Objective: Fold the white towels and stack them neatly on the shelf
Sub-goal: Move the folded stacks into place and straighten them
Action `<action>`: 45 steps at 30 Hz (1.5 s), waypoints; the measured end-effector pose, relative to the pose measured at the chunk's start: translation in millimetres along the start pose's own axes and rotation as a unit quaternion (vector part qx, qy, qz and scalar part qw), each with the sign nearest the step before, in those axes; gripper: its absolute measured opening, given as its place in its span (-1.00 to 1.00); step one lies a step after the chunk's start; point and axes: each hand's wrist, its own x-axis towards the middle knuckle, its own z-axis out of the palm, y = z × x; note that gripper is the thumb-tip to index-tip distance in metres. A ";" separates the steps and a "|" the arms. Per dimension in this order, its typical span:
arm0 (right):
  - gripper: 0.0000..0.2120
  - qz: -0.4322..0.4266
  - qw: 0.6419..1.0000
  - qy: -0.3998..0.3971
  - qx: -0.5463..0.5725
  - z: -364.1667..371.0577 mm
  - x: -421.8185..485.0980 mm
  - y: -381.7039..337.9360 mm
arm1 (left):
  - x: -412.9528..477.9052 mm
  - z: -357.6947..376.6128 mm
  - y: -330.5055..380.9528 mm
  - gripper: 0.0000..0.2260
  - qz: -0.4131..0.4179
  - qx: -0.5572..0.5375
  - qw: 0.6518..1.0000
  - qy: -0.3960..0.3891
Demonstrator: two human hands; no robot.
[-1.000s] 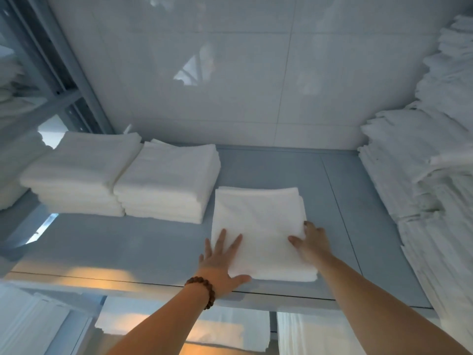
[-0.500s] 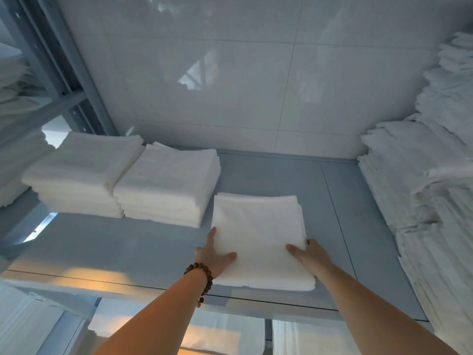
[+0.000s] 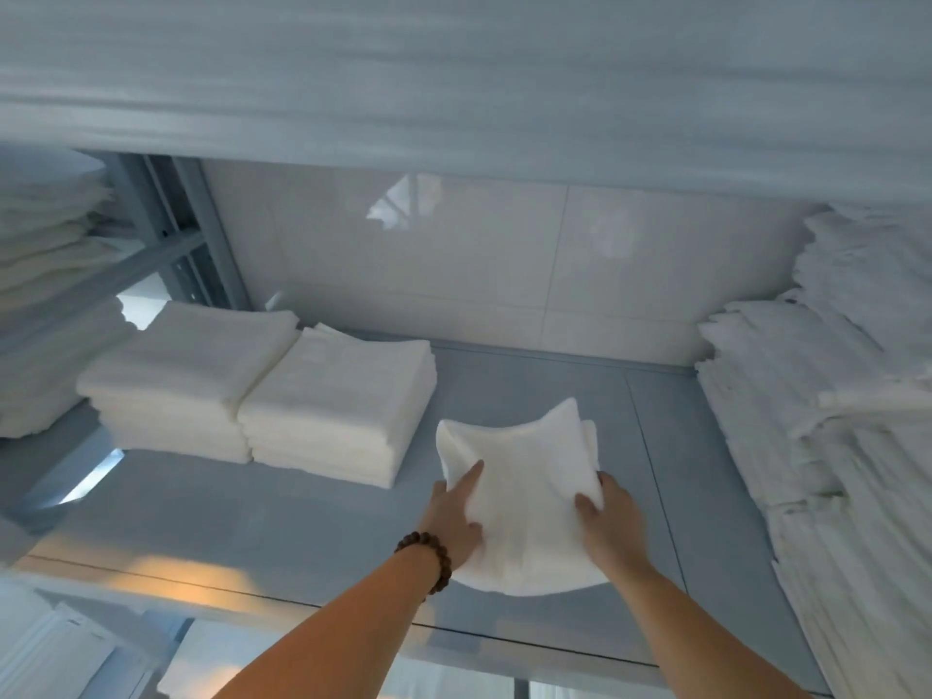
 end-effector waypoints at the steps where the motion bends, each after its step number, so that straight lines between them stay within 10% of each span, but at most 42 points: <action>1: -0.62 -0.009 1.000 0.012 0.004 -4.5 1.5 -5.8 | 1.2 -3.1 7.4 -0.30 0.016 0.012 1.000 0.011; 28: -0.69 -0.183 0.967 0.134 0.117 91.1 70.8 -389.3 | 78.6 -389.7 -11.5 -0.44 0.176 0.124 0.934 0.285; 32: -0.70 -0.152 0.966 0.146 0.149 108.1 75.5 -403.0 | 94.7 -409.6 -23.2 -0.69 0.164 0.118 0.931 0.304; 45: -0.64 -0.059 0.997 0.010 0.040 149.6 51.0 -288.7 | 65.9 -318.3 -95.5 -0.46 0.083 0.053 0.987 0.125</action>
